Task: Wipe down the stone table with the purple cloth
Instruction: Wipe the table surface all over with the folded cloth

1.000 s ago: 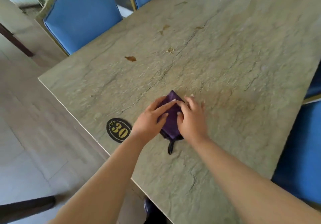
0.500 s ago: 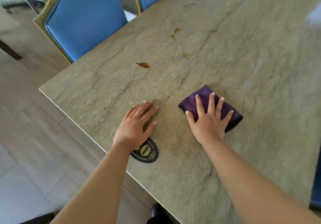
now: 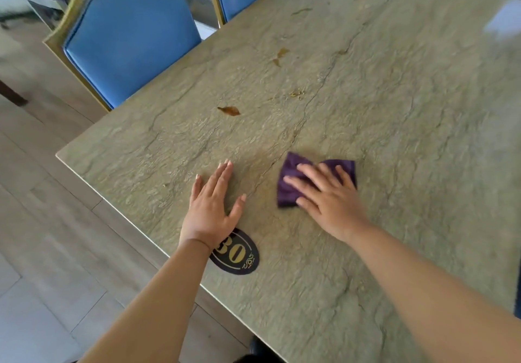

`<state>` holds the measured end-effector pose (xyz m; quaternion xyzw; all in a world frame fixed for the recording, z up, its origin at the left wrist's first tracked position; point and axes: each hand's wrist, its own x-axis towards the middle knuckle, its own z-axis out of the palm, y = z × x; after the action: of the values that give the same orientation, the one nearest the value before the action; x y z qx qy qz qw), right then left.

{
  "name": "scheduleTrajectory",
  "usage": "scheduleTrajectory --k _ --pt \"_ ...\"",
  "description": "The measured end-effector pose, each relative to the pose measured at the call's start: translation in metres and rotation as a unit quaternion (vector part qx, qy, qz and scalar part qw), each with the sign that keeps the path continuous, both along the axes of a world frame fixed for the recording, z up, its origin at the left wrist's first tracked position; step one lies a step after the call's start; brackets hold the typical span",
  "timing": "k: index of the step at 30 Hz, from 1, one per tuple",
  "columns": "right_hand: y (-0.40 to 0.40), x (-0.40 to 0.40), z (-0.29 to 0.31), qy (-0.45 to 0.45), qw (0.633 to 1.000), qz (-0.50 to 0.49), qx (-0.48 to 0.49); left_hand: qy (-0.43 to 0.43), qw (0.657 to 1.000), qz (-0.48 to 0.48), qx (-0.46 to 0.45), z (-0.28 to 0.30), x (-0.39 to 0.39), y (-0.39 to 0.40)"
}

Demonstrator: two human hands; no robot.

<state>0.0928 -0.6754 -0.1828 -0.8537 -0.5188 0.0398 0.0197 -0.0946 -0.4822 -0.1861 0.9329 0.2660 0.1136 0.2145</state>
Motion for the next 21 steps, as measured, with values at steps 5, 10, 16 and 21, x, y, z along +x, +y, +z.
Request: scheduleTrajectory --k 5,10,16,21 --pt "0.05 -0.025 0.002 0.045 0.953 -0.297 -0.031 0.009 1.0 -0.012 0.009 0.0 0.0 0.004" --pt "0.091 -0.079 0.001 0.008 0.993 -0.119 -0.001 -0.001 0.999 -0.033 -0.003 0.001 -0.001 0.008" --pt "0.087 -0.06 0.001 0.006 0.983 -0.181 -0.006 -0.023 0.981 -0.08 -0.176 0.014 -0.019 0.037" --pt "0.139 -0.12 0.009 0.058 0.908 -0.415 -0.015 -0.008 0.986 -0.147 -0.074 0.027 -0.039 0.12"
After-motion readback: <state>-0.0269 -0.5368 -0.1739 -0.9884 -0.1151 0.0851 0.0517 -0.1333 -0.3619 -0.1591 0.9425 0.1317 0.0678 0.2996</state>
